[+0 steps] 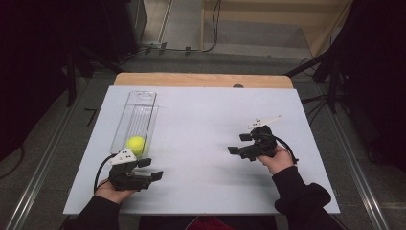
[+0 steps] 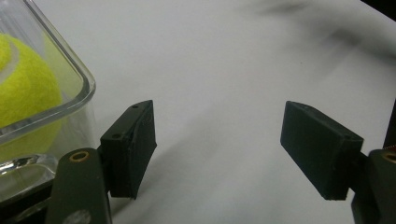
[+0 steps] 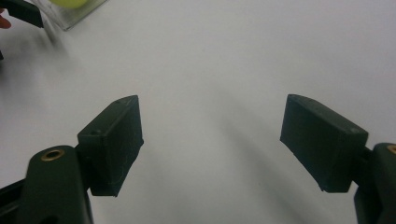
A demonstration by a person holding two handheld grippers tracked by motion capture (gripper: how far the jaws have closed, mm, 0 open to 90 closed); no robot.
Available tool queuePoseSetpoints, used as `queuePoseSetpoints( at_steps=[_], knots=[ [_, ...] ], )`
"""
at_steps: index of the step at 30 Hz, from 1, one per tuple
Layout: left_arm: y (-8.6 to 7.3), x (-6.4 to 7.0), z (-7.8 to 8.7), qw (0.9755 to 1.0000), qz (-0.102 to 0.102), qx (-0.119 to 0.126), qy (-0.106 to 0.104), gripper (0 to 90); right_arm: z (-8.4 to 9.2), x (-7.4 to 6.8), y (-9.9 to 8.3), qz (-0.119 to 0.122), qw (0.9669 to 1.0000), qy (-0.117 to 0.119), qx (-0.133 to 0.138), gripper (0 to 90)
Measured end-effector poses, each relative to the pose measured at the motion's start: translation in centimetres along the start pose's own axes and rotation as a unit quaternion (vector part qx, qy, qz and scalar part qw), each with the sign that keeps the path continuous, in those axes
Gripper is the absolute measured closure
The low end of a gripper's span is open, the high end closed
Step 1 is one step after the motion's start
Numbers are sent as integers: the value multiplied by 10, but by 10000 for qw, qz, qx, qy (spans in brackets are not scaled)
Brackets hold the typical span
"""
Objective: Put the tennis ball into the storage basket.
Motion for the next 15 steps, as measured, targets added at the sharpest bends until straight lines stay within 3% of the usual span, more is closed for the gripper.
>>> queuePoseSetpoints(
  at_steps=[15],
  knots=[
    [0, -1, 1, 10000, 24, 16, 28, 270, 19, 13, -25, -126, 9998, -143, 98, 189]
  ],
)
Point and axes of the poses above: each handheld gripper's, and its own axes: z roughly backward along the jaws, y roughly out of its top, x roughly to its right, the point moved 6 cm from there along -z, roughly forward along the jaws, and after that the axes turned 14 degrees about -z, right-handed, at the moved point
